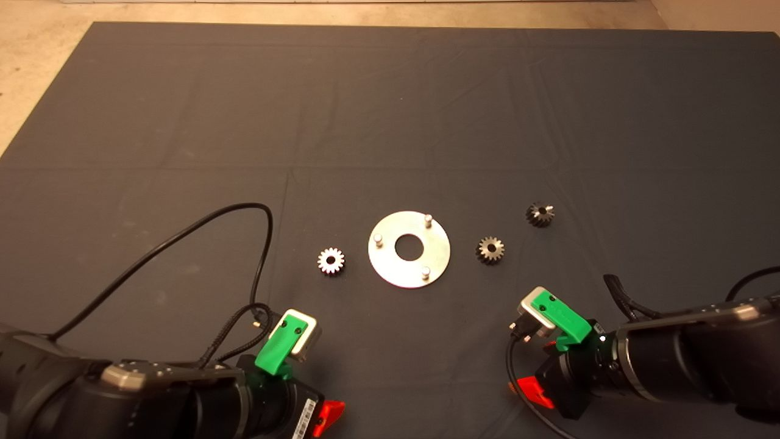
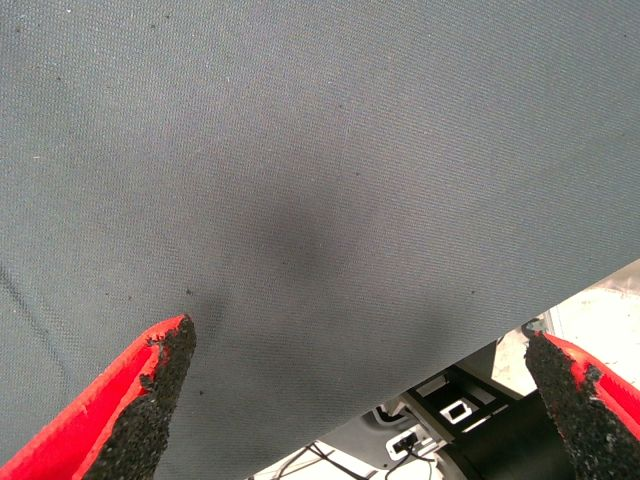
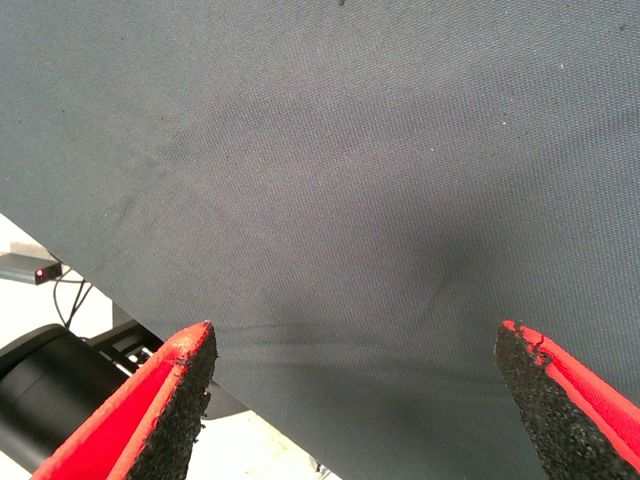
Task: Install three planetary gears onto the carrier pins
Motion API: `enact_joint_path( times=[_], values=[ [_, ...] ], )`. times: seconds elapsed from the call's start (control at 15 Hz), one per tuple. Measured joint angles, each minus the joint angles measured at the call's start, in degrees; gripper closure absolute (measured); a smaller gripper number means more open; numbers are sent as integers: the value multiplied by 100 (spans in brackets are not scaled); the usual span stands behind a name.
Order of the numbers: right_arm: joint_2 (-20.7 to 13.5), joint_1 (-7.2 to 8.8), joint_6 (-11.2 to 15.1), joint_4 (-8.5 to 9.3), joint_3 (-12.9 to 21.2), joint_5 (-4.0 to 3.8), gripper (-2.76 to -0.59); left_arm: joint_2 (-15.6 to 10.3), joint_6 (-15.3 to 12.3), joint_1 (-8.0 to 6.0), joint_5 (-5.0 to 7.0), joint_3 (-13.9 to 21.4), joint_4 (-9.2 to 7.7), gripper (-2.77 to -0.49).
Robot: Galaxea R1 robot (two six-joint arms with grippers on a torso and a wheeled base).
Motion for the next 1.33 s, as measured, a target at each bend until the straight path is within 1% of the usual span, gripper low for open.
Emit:
enact_joint_path(
  times=[0.67,0.8,0.87,0.93,1.07,1.13,1.2,1.33],
  values=[
    [0,2,0,0,0,0,-207,1,2,0,0,0,0,-236],
    [0,63,-1,8,0,0,-207,1,0,0,0,0,0,-236],
    [0,157,-4,33,0,0,-207,4,0,0,-3,0,0,-236],
    [0,316,-12,83,0,0,-207,17,0,0,0,0,0,-236],
    [0,694,-166,221,-14,5,-207,83,0,0,0,0,0,-236],
    [0,850,-235,271,-71,2,-207,109,0,0,0,0,0,-236],
    [0,960,-323,325,-160,0,-207,135,0,0,-3,0,0,-236],
    [0,1078,-517,460,-342,0,-207,194,1,0,-5,0,0,-236]
  ],
)
